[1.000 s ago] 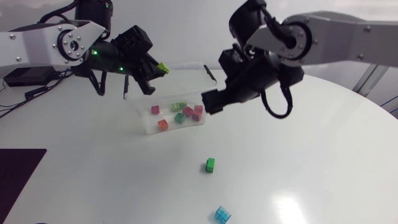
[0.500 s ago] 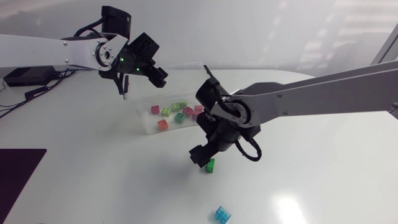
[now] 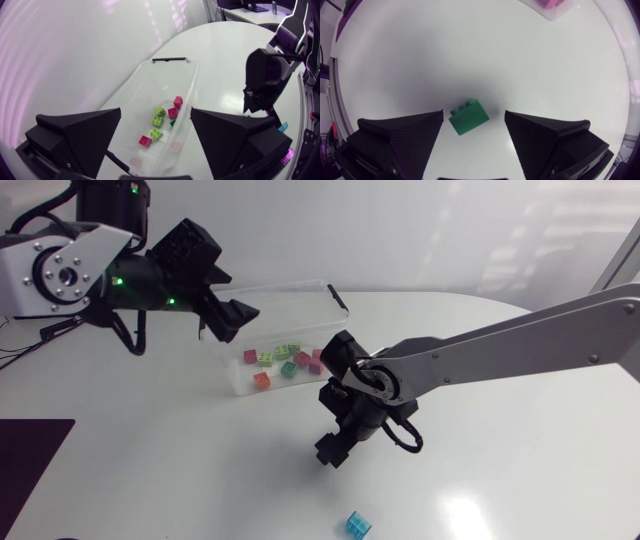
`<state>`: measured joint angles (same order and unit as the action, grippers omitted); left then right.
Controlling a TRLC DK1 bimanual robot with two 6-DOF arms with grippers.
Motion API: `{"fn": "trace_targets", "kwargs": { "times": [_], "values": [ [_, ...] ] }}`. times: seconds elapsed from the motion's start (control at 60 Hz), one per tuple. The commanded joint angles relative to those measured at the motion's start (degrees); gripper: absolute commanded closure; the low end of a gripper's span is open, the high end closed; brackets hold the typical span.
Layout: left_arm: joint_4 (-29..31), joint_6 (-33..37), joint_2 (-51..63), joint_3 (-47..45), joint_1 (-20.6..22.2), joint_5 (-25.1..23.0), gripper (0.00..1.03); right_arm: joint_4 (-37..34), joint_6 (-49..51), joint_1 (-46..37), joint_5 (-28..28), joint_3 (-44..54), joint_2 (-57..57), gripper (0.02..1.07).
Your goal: Place the duplo bricks in the container
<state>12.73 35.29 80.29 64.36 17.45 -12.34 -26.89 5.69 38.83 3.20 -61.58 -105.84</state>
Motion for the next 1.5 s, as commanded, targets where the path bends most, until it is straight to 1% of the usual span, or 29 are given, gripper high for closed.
{"fn": "trace_targets", "kwargs": {
  "times": [0.0, 0.083, 0.133, 0.183, 0.317, 0.433, 0.567, 0.667, 0.867, 1.05, 1.217, 1.3, 1.317, 1.35, 1.383, 1.417, 1.433, 1.467, 1.483],
  "values": [
    [1.3, 2.0, -3.9, -3.9, 0.7, -1.0, 0.06, 1.0, 1.5, -0.1, 0.3, 1.4, -0.9, 0.39],
    [3.3, 3.0, -7.2, -6.0, 1.3, -2.3, 0.06, 1.8, 1.2, 0.3, 0.2, 1.4, -0.9, 0.58],
    [4.7, 4.0, -9.2, -7.8, 1.4, -3.4, 0.06, 2.3, 0.8, 0.6, -0.1, 1.2, -1.2, 0.73],
    [6.2, 4.9, -10.0, -8.5, 1.4, -4.0, 0.06, 2.0, 0.5, 0.6, -0.3, 1.0, -1.4, 0.83],
    [8.6, 7.1, -11.6, -10.1, 1.4, -5.7, 0.06, 1.4, -0.1, 0.6, -1.4, 0.7, -0.1, 0.84],
    [10.0, 8.7, -13.4, -12.5, 1.9, -6.2, 0.06, -1.1, -0.2, 0.0, -1.4, -1.1, 3.4, 0.84],
    [11.2, 10.4, -15.0, -15.0, 3.0, -6.3, 0.06, -3.4, -1.4, -0.9, -1.4, -5.8, 6.1, 0.84],
    [11.6, 11.5, -15.7, -16.9, 3.0, -6.6, 0.06, -4.5, -2.9, -1.3, -2.1, -11.3, 6.1, 0.84],
    [12.3, 12.7, -17.5, -20.7, 3.2, -6.9, 0.06, -4.2, -6.7, -2.4, -3.5, -22.3, 3.1, 0.84],
    [13.5, 13.7, -19.7, -23.1, 3.6, -7.0, 0.06, -2.2, -9.9, -3.8, -3.6, -31.0, 0.1, 0.84],
    [14.3, 14.3, -20.4, -25.8, 5.5, -7.0, 0.06, -1.5, -10.7, -3.9, -3.7, -36.8, -4.1, 0.84],
    [14.1, 14.3, -20.3, -27.1, 7.4, -7.0, 0.06, -0.2, -11.1, -4.5, -3.8, -39.1, -6.6, 0.83],
    [13.9, 14.3, -20.1, -27.4, 7.9, -7.0, 0.06, 0.0, -11.2, -4.8, -3.8, -39.9, -7.4, 0.82],
    [13.5, 14.4, -19.7, -27.9, 8.7, -7.0, 0.06, 0.1, -11.6, -5.1, -3.8, -41.3, -8.2, 0.74],
    [12.8, 14.5, -18.9, -28.3, 9.7, -7.0, 0.06, -0.1, -11.6, -5.5, -3.9, -42.8, -9.4, 0.59],
    [12.3, 14.5, -18.3, -28.7, 10.5, -6.9, 0.06, 0.0, -11.8, -5.8, -4.0, -43.7, -9.9, 0.46],
    [11.8, 14.4, -17.4, -28.9, 11.3, -6.9, 0.06, 0.0, -12.0, -6.0, -4.2, -44.4, -10.3, 0.35],
    [11.3, 14.3, -16.0, -29.1, 12.7, -6.8, 0.06, -0.4, -12.0, -6.1, -4.2, -45.6, -10.7, 0.18],
    [11.2, 14.3, -15.3, -29.0, 13.3, -6.8, 0.06, -0.4, -12.0, -6.1, -4.3, -45.8, -10.7, 0.14]
  ]
}}
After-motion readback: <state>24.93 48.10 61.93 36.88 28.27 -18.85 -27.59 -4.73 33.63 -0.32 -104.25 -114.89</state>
